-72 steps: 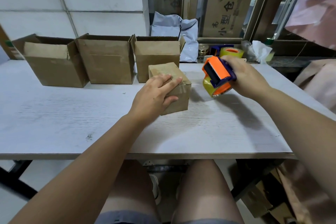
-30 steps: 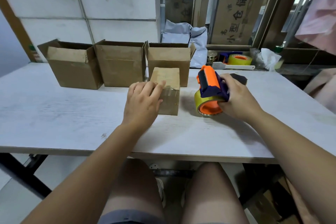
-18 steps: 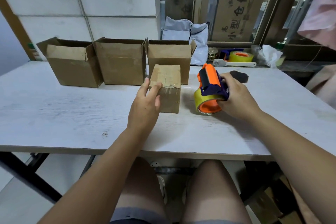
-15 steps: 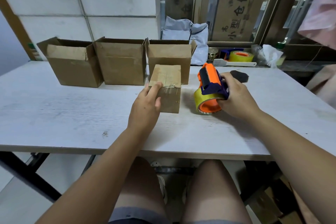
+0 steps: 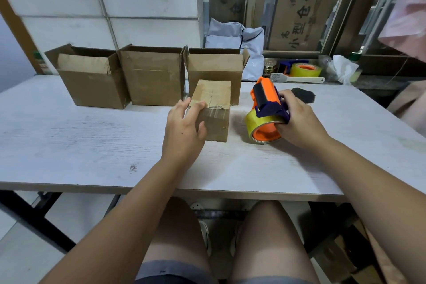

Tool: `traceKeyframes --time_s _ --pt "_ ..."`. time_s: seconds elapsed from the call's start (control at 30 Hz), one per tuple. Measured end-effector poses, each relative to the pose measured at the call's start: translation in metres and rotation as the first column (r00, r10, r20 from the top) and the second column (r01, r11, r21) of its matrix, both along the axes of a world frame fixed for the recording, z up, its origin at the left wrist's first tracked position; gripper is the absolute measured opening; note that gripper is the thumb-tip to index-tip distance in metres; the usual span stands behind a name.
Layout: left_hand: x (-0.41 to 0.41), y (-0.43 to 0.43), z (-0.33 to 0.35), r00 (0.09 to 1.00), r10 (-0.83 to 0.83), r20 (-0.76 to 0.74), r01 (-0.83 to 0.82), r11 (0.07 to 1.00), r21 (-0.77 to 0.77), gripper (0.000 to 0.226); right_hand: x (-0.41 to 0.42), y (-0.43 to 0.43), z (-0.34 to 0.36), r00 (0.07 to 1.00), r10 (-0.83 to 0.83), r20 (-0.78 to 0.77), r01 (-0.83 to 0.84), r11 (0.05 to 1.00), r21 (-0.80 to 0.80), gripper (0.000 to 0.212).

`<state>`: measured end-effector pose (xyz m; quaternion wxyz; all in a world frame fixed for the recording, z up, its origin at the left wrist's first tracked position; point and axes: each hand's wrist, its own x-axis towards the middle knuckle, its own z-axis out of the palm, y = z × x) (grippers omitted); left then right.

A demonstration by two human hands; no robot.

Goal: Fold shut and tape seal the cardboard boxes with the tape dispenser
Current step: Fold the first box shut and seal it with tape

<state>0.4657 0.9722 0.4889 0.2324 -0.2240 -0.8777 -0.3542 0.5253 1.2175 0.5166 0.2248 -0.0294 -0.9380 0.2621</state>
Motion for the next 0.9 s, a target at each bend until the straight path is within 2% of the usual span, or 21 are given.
traceKeyframes --time_s 0.03,0.1,0.13,0.23,0.3,0.37,0.5,0.6,0.8,0.9 --pt "0.000 0.001 0.003 0.998 0.025 -0.049 -0.027 0.999 -0.029 0.036 0.000 -0.001 0.000 1.000 0.000 0.001 0.000 1.000 -0.004 0.056" --pt "0.000 0.006 0.015 0.976 0.069 -0.206 -0.110 0.975 -0.191 0.034 0.000 -0.001 -0.001 1.000 -0.004 0.001 0.004 1.000 -0.023 0.055" --pt "0.000 0.010 0.023 0.974 0.065 -0.217 -0.127 0.949 -0.288 0.038 0.000 -0.001 -0.001 1.000 -0.012 0.002 0.012 0.999 -0.038 0.054" --pt "0.001 0.023 0.043 0.987 0.122 -0.101 -0.156 0.866 -0.475 0.052 0.001 -0.001 -0.001 0.999 -0.039 0.016 0.040 0.997 -0.068 0.053" --pt "0.004 0.030 0.045 0.981 0.122 -0.153 -0.189 0.793 -0.579 0.061 0.001 0.000 -0.001 0.999 -0.036 0.015 0.037 0.997 -0.074 0.053" --pt "0.006 0.035 0.036 0.972 0.106 -0.211 -0.219 0.735 -0.642 0.061 0.002 0.001 -0.002 1.000 -0.023 0.009 0.024 0.994 -0.107 0.052" --pt "0.002 0.040 0.028 0.967 0.128 -0.221 -0.238 0.768 -0.594 0.053 0.005 0.002 -0.005 1.000 -0.011 0.018 0.015 0.977 -0.211 0.055" --pt "-0.005 0.040 0.023 0.985 0.046 -0.167 -0.130 0.829 -0.543 0.053 0.006 0.002 -0.006 0.998 -0.024 0.053 0.037 0.970 -0.240 0.054" --pt "-0.005 0.034 0.021 0.991 -0.002 -0.135 -0.057 0.899 -0.434 0.061 0.006 0.000 -0.008 0.994 -0.030 0.104 0.056 0.965 -0.257 0.058" --pt "-0.006 0.032 0.020 0.986 -0.019 -0.163 -0.057 0.894 -0.444 0.053 0.006 0.000 -0.006 0.995 -0.040 0.094 0.060 0.974 -0.217 0.058"
